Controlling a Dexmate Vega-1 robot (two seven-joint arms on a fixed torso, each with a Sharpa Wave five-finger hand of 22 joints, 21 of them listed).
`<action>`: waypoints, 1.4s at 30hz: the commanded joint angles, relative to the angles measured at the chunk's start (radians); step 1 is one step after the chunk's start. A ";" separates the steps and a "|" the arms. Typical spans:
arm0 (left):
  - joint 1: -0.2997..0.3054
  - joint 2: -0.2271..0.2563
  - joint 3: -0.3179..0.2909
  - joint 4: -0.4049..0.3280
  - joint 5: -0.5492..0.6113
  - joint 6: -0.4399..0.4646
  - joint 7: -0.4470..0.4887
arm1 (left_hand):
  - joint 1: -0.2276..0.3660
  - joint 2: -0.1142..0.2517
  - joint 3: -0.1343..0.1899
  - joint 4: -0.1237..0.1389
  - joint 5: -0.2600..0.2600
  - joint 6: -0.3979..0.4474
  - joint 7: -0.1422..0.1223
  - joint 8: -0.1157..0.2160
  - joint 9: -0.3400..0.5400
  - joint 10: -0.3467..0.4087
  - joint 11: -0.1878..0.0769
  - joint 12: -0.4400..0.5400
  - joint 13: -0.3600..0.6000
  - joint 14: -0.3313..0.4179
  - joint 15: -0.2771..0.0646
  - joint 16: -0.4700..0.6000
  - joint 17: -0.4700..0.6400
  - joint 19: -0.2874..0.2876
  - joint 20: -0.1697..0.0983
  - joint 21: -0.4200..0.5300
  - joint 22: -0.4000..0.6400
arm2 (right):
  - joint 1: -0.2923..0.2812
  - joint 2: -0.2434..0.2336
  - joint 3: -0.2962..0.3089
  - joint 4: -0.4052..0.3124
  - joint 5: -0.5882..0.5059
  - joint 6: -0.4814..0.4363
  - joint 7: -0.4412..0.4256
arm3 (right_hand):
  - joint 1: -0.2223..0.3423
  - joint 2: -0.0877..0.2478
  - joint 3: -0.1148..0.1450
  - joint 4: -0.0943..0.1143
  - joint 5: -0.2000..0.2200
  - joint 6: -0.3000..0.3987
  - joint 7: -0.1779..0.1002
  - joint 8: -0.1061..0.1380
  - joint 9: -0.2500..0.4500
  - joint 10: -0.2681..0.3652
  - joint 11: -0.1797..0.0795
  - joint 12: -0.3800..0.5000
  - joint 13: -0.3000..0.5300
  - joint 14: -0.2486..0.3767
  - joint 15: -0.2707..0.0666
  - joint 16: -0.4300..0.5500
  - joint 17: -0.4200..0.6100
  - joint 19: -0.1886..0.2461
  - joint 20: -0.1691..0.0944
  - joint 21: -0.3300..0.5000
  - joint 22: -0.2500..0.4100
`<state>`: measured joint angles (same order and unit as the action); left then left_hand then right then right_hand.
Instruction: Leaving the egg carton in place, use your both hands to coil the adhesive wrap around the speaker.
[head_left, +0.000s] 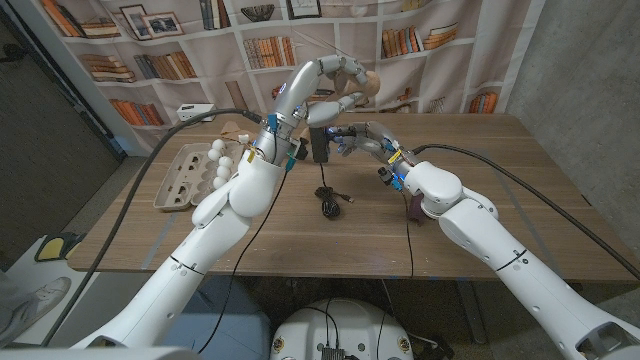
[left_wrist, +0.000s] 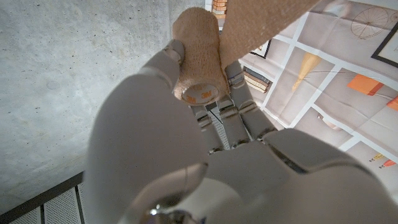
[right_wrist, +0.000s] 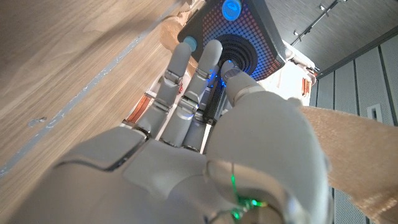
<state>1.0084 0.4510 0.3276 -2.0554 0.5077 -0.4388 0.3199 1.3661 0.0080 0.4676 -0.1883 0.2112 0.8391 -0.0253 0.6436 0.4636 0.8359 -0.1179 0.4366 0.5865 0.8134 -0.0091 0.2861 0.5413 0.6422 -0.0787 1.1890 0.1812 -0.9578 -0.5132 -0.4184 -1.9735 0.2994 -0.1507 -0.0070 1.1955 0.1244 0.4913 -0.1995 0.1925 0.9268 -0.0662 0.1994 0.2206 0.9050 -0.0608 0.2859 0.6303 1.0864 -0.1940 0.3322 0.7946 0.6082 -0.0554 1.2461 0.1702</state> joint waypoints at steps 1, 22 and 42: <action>0.006 0.020 0.013 -0.025 -0.015 -0.031 -0.021 | 0.101 0.105 0.021 0.017 0.003 -0.001 0.005 0.005 0.003 0.004 0.004 0.002 0.005 0.200 -0.185 -0.002 0.002 -0.084 -0.076 0.007 -0.001 | 0.002 0.037 0.029 0.020 0.040 -0.014 -0.021 | 0.034 0.036 0.030 0.033 0.005 0.001 0.003 0.001 0.004 0.038 -0.034 0.005 0.013 0.001 -0.035 0.002 0.004 -0.006 -0.086 0.006 0.002; 0.037 0.047 0.029 -0.056 -0.125 -0.055 -0.067 | 0.109 0.106 0.025 0.017 -0.002 -0.014 0.017 0.002 0.000 -0.010 0.011 -0.006 0.004 0.186 -0.174 -0.010 0.003 -0.101 -0.075 0.011 -0.002 | 0.020 0.053 0.058 0.009 0.070 -0.049 -0.037 | 0.035 0.035 0.029 0.034 0.004 0.001 0.003 0.000 0.004 0.040 -0.037 0.000 0.010 -0.002 -0.035 0.003 0.008 -0.009 -0.088 0.007 0.001; 0.086 0.082 0.063 -0.069 -0.207 -0.093 -0.095 | 0.115 0.110 0.024 0.017 -0.009 -0.016 0.014 0.003 -0.002 -0.010 0.009 -0.009 0.002 0.187 -0.181 -0.009 0.009 -0.114 -0.074 0.016 -0.001 | 0.018 0.087 0.140 -0.017 0.203 -0.073 -0.018 | 0.041 0.032 0.030 0.032 0.001 0.002 -0.001 0.002 0.004 0.036 -0.039 -0.003 0.015 -0.012 -0.035 0.008 0.025 -0.013 -0.090 0.006 0.001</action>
<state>1.0693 0.5163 0.3748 -2.1186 0.3672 -0.5092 0.2486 1.3770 0.0077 0.4675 -0.1883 0.2040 0.8231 -0.0161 0.6435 0.4588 0.8264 -0.1089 0.4283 0.5846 0.8168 -0.0058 0.2703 0.5444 0.6173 -0.0716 1.1976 0.1776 -0.9387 -0.4528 -0.3414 -1.9700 0.4228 -0.2110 -0.0396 1.2004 0.1217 0.4913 -0.1994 0.1911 0.9268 -0.0662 0.1994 0.2206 0.9047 -0.0611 0.2765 0.6308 1.0811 -0.1925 0.3368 0.8178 0.5992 -0.0535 1.2461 0.1703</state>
